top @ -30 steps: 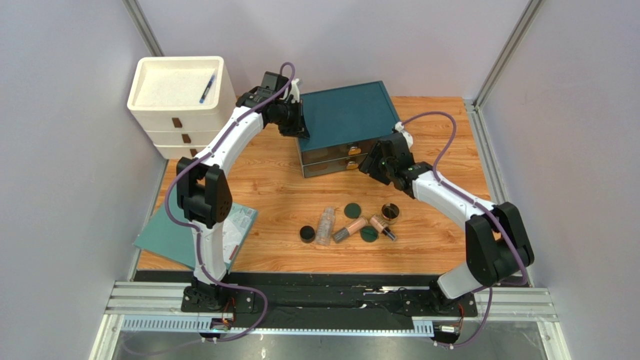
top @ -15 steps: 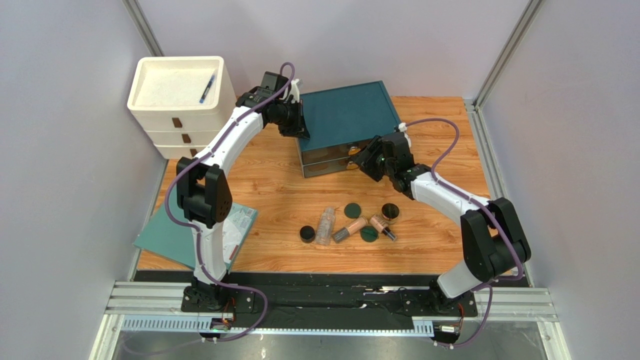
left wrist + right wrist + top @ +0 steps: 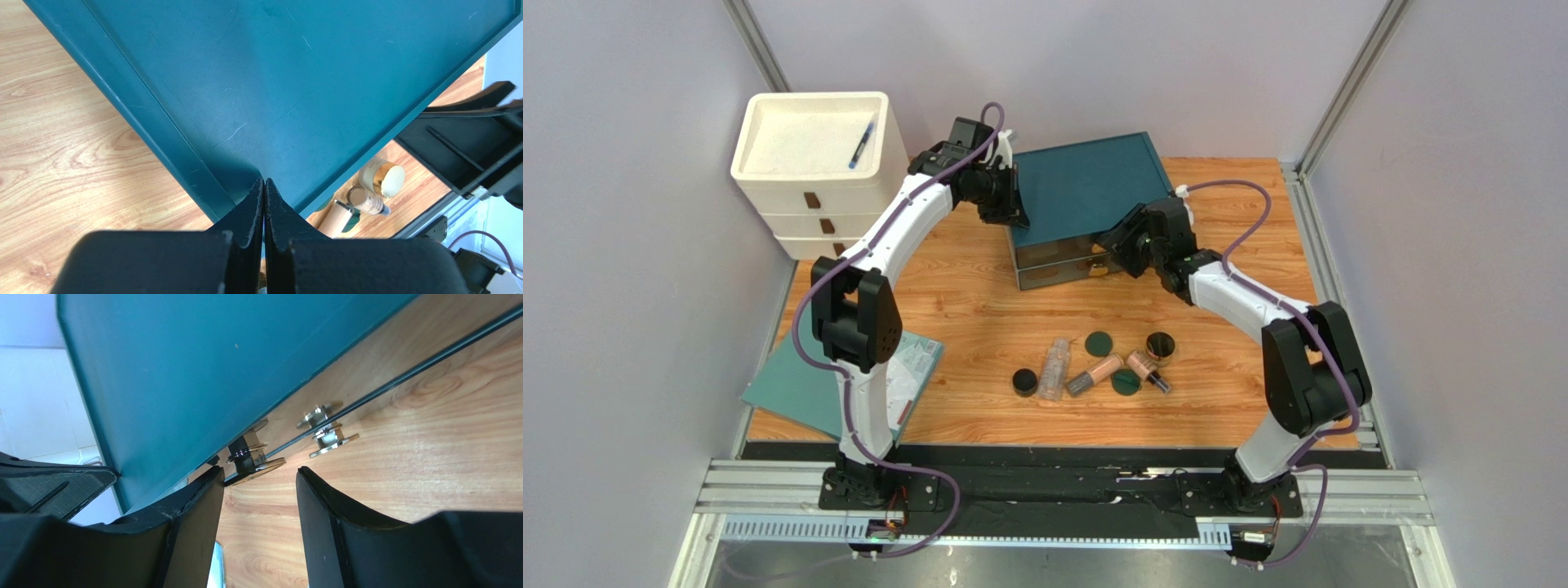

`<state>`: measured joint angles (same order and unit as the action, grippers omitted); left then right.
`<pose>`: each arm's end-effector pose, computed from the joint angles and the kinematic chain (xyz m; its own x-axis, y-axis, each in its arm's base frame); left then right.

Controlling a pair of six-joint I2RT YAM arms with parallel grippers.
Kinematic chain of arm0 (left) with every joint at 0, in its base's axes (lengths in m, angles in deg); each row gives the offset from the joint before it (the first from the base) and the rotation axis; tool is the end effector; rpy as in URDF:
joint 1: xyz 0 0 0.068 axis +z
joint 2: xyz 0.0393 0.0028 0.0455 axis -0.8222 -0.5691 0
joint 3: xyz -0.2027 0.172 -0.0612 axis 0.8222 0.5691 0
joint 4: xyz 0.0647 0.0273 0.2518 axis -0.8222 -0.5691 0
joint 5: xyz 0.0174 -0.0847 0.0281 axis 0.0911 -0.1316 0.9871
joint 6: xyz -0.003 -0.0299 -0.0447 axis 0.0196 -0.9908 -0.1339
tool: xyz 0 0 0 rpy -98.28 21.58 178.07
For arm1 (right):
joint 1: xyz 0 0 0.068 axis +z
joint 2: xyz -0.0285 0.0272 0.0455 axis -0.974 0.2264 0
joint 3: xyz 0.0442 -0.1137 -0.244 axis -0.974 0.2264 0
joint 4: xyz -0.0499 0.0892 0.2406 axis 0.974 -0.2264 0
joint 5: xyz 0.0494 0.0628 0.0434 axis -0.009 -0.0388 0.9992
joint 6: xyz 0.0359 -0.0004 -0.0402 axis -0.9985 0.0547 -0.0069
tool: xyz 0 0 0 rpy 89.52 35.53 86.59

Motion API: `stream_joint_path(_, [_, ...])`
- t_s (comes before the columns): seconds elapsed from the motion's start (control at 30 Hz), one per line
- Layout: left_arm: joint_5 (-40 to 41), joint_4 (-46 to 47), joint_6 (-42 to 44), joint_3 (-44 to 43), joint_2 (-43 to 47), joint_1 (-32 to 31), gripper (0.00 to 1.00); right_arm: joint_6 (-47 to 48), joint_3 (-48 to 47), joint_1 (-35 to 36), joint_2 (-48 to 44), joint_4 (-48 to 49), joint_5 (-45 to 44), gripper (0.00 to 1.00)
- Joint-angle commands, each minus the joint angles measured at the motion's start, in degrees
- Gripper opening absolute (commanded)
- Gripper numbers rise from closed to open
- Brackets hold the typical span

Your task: Organize the makeup

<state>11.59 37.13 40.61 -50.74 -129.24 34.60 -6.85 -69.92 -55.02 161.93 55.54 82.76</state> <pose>0.4188 -0.1724 0.3045 -0.8773 -0.0491 -0.4775 0.2290 0.8314 -0.5062 0.3414 0.1390 0.2312 -0.6188 0.6748 -0.4022 0.2371 0.6486 0.7233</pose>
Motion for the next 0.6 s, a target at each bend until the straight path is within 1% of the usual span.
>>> stream_joint_path(0.0, [1.6,-5.5,2.0,1.8,-2.6,0.1,0.0,-1.3,-5.6,-0.6,4.1,-2.4,-0.2,0.52])
stream_joint_path(0.03, [1.6,-5.6,2.0,1.8,-2.7,0.1,0.0,-1.2,-6.3,-0.5,4.8,-4.1,-0.2,0.51])
stream_joint_path(0.17, [2.1,-6.8,2.4,1.0,-3.1,0.1,0.0,-1.1,-7.3,-0.5,5.6,-6.1,0.3,0.44])
stream_joint_path(0.33, [2.9,-8.7,2.8,-1.2,-4.7,0.1,0.0,1.1,-6.5,-0.5,2.6,-11.8,-1.2,0.36])
stream_joint_path(0.4, [2.9,-9.6,2.7,-2.3,-5.4,0.1,0.0,2.2,-5.7,-0.6,1.5,-12.4,-0.9,0.32])
stream_joint_path(0.57, [3.6,-11.9,2.5,-4.7,-7.6,0.2,0.0,3.8,-3.5,-0.6,-1.0,-15.2,-0.1,0.3])
